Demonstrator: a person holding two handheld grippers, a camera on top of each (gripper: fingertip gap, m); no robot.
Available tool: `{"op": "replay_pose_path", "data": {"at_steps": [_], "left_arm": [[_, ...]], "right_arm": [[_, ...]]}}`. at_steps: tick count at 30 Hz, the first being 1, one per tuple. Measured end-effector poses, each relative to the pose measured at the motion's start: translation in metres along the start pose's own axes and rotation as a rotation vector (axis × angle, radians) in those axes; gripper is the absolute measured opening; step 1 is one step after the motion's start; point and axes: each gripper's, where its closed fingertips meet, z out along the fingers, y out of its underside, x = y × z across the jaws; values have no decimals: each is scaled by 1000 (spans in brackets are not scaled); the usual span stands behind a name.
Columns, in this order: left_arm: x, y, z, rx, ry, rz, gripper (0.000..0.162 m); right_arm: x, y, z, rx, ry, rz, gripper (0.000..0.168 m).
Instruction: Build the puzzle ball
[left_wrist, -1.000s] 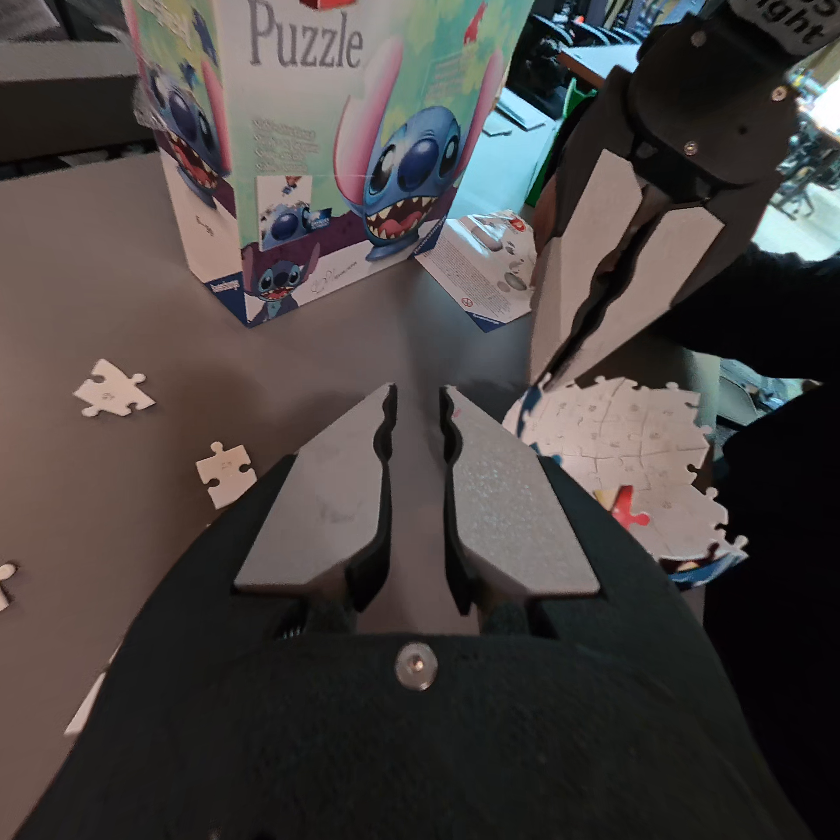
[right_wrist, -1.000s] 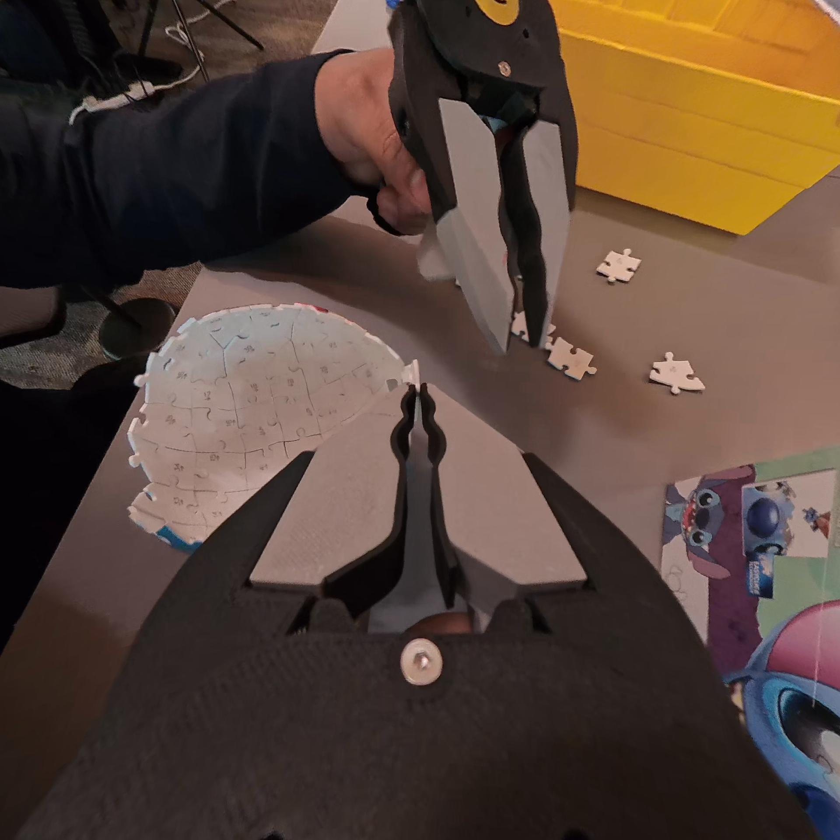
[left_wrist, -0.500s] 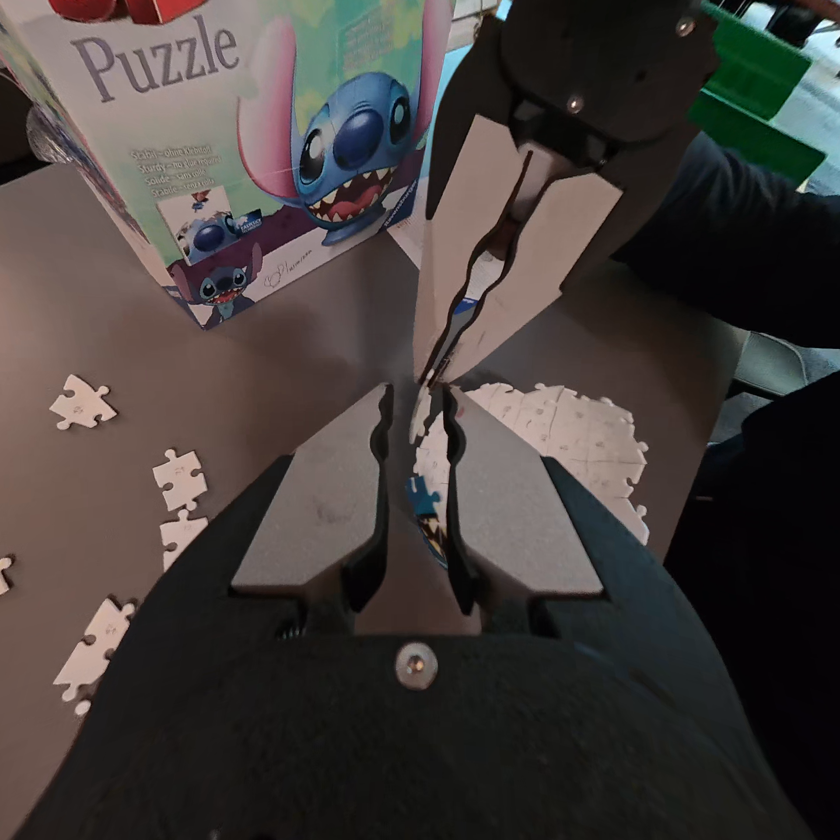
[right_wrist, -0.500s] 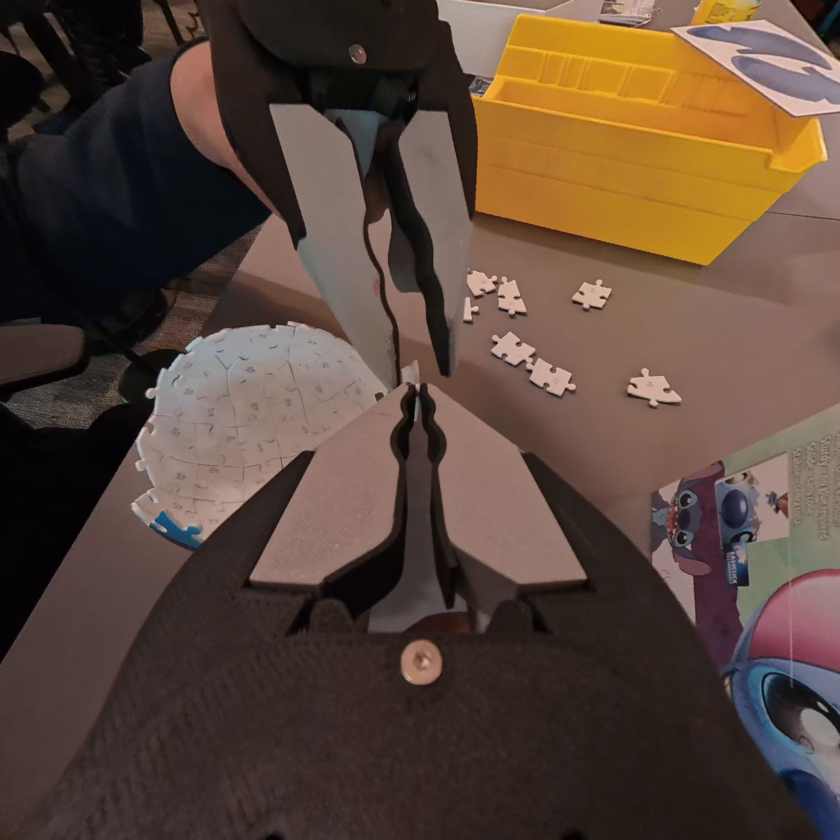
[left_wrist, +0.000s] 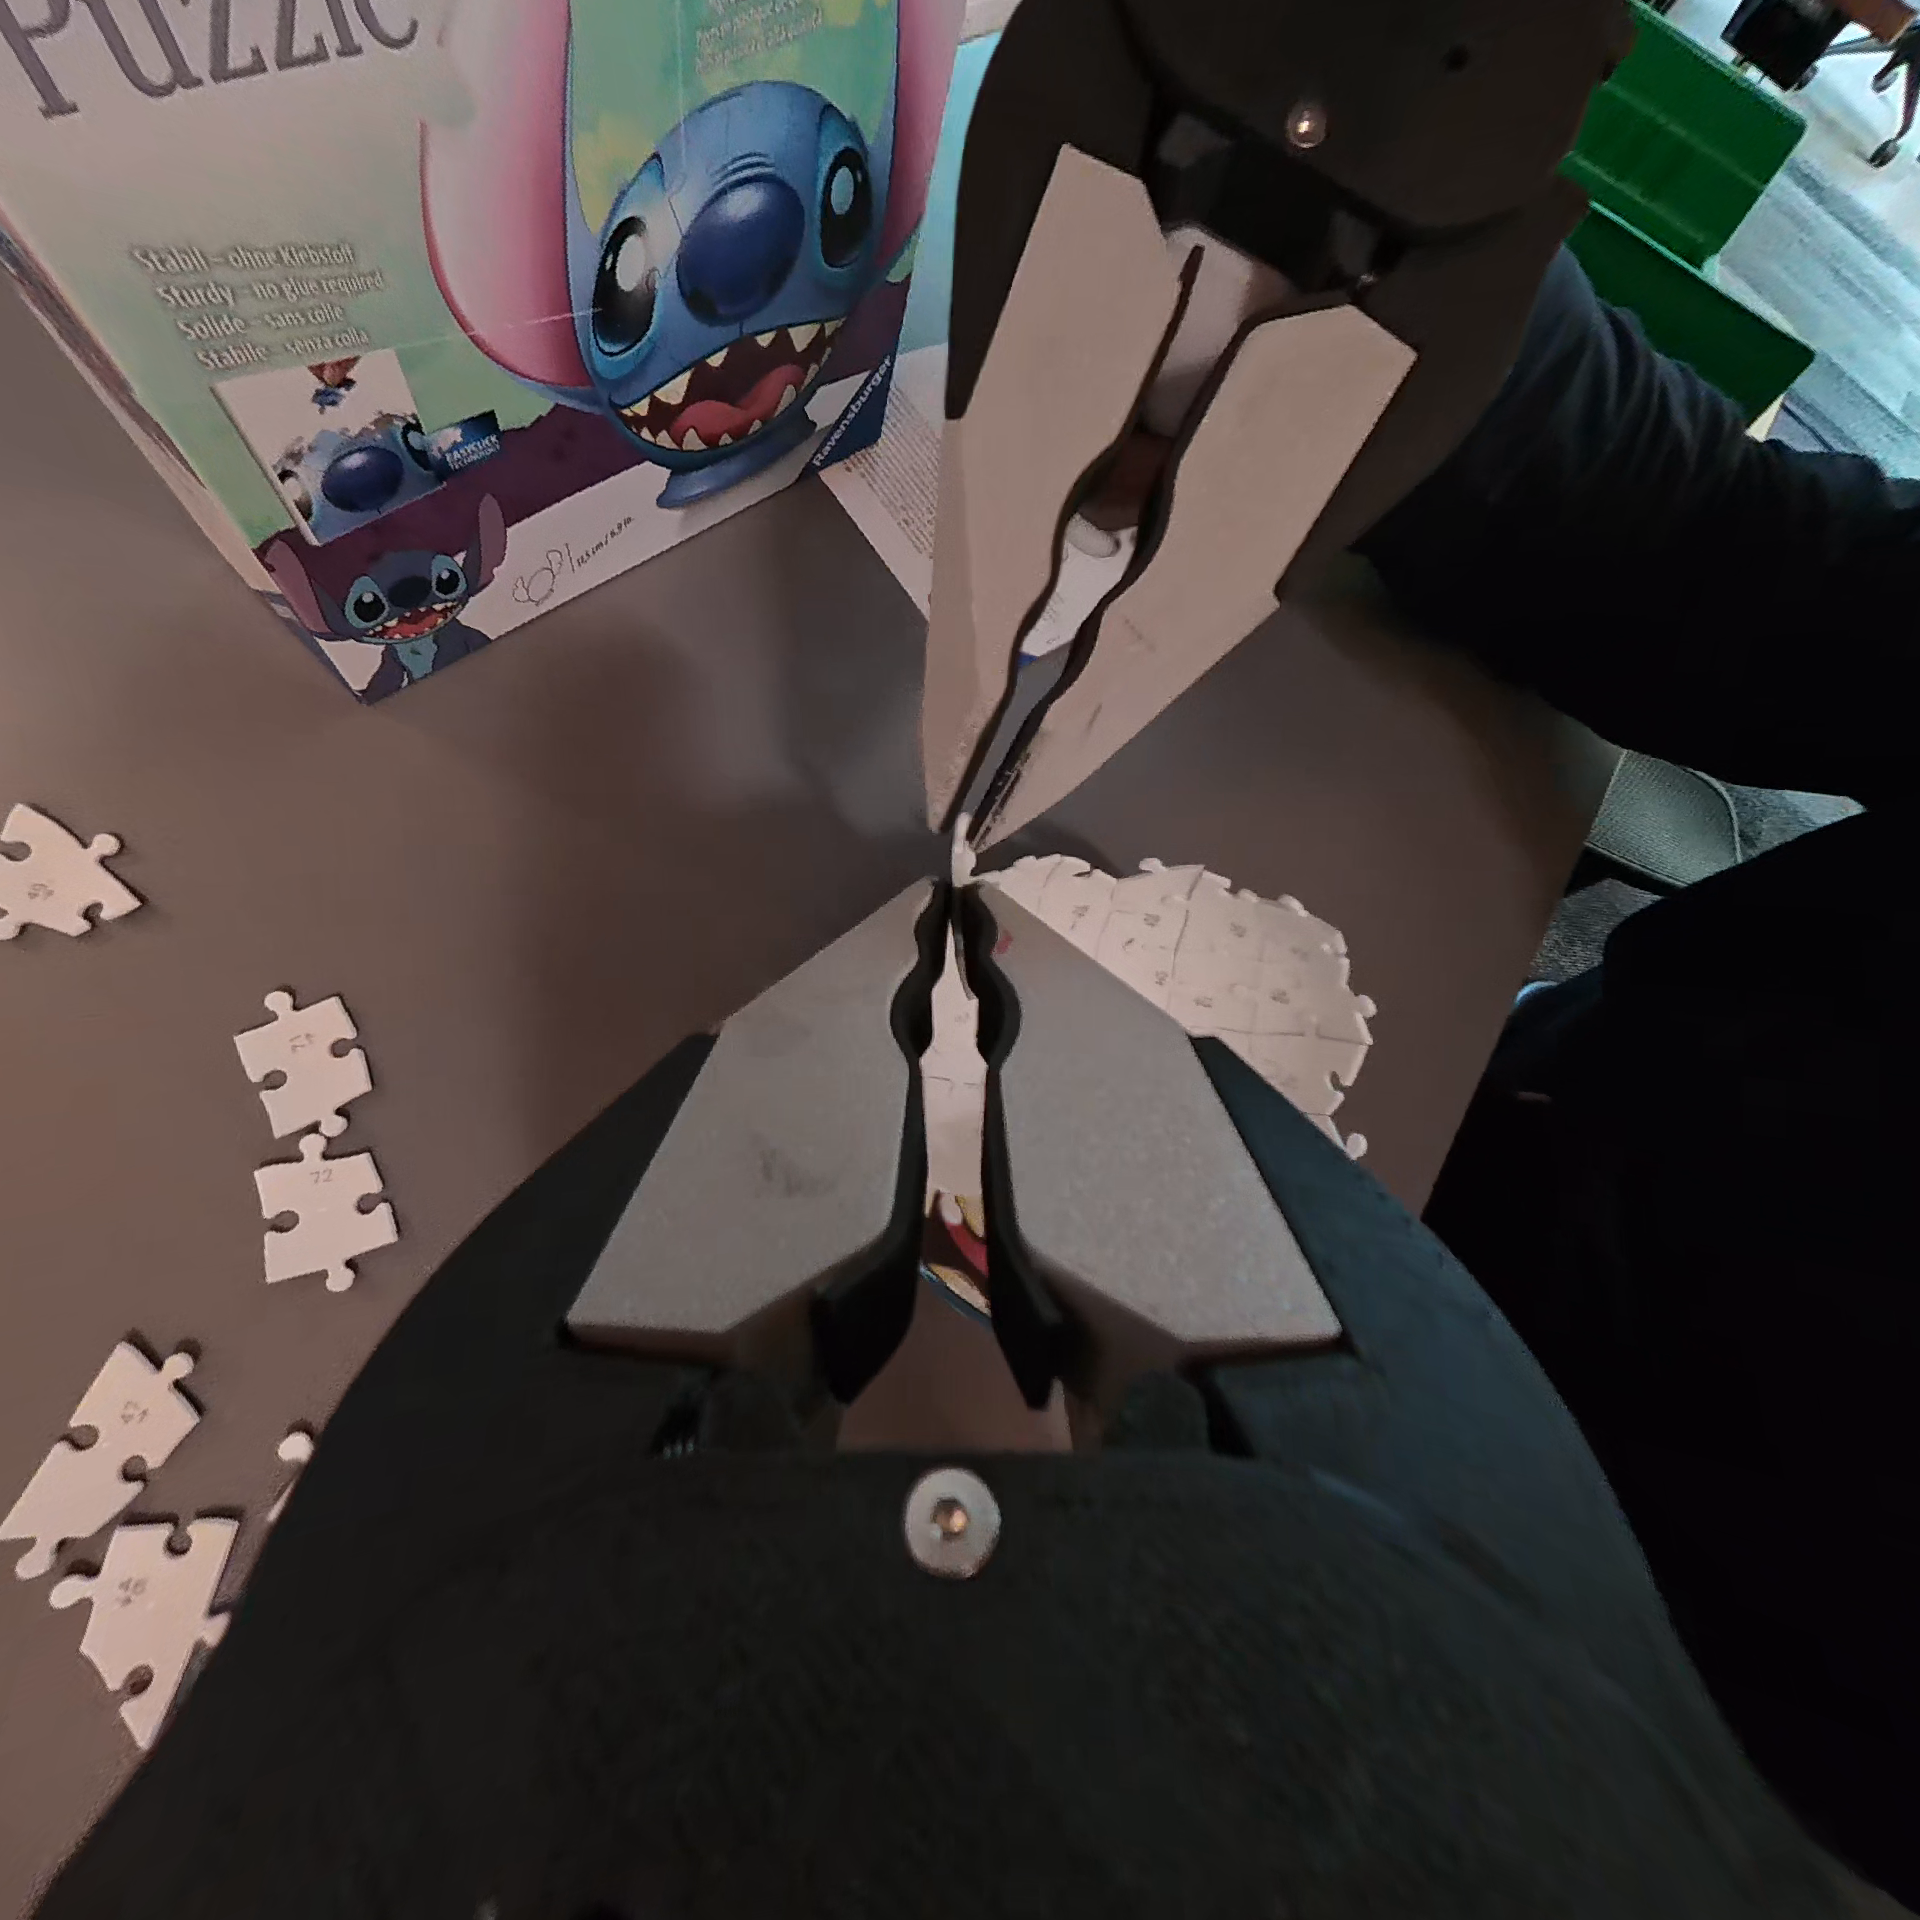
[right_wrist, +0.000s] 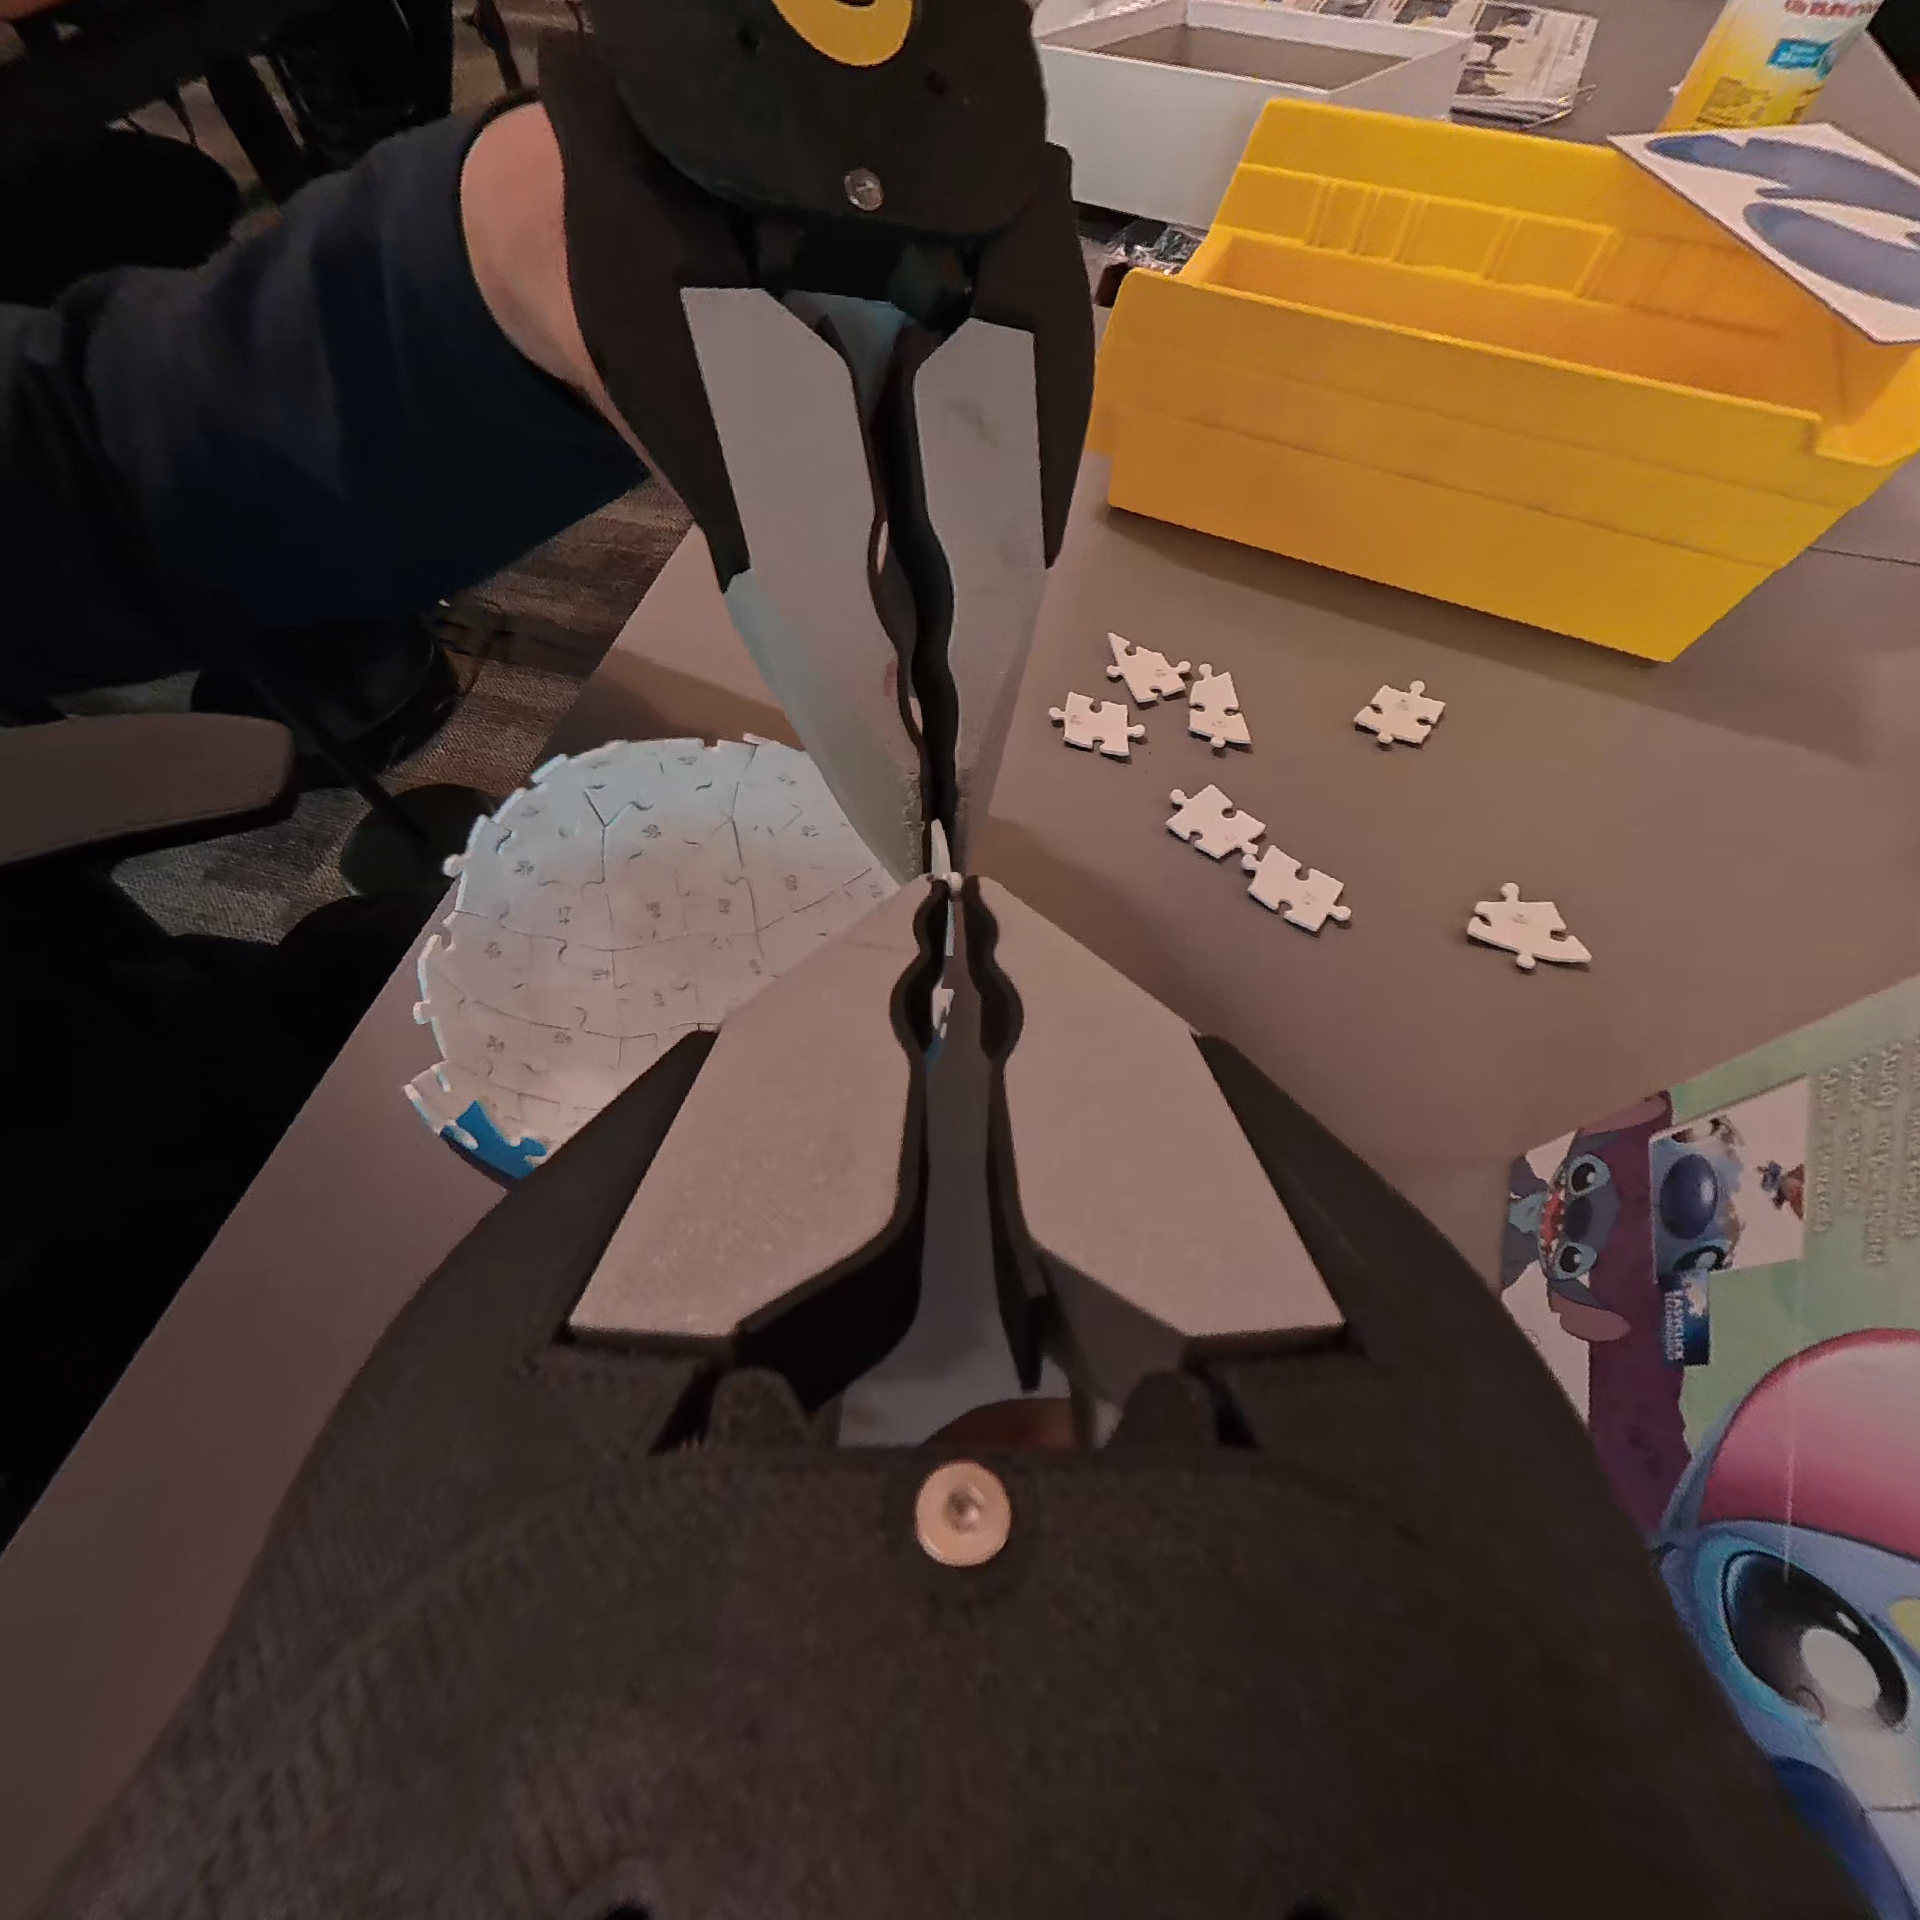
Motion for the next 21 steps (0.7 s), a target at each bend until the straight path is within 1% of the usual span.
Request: {"op": "replay_pose_path", "data": {"at_steps": [8,9,11,12,13,17,21], "left_arm": [[3,8,0,-76,-13,16,0],[2,8,-1,-72,-18,9,2],[5,7,-5,-45,-12,-19,16],[6,6,-9,-27,-12,-27,20],[7,7,-14,-10,-25,-25,21],[-3,20,-42,42,-170,-3,24],[-12,25,-68,151,-180,-58,24]], "right_arm": [[-6,4,4,-31,-18,-15,0],[-5,4,5,-30,-18,-5,0],[-2,5,5,-30,-10,11,0],[-1,6,4,-28,-11,15,0],[0,6,3,-27,-12,19,0],[-4,7,6,-44,-17,2,0],[-7,12,17,-93,15,-49,0]]}}
